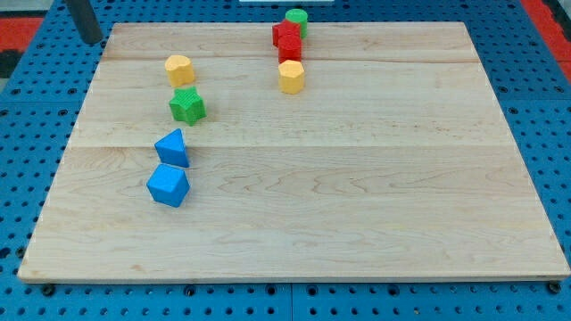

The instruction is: Push the heart below the hexagon

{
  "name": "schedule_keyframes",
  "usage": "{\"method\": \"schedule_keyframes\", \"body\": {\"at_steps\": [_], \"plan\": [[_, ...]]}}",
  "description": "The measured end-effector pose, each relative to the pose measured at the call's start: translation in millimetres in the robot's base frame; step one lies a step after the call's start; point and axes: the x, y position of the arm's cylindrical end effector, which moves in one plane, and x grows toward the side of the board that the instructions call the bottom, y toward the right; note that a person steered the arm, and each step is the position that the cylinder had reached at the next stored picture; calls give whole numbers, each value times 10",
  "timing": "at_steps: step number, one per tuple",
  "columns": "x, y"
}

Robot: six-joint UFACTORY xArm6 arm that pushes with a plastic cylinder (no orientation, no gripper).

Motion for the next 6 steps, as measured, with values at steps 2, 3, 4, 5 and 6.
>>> {"method": "schedule_keyframes", "body": {"at_steps": [2,3,4,5,6], "plan": [[87,44],[572,786],[823,1417],[853,1562],[700,1615]]}}
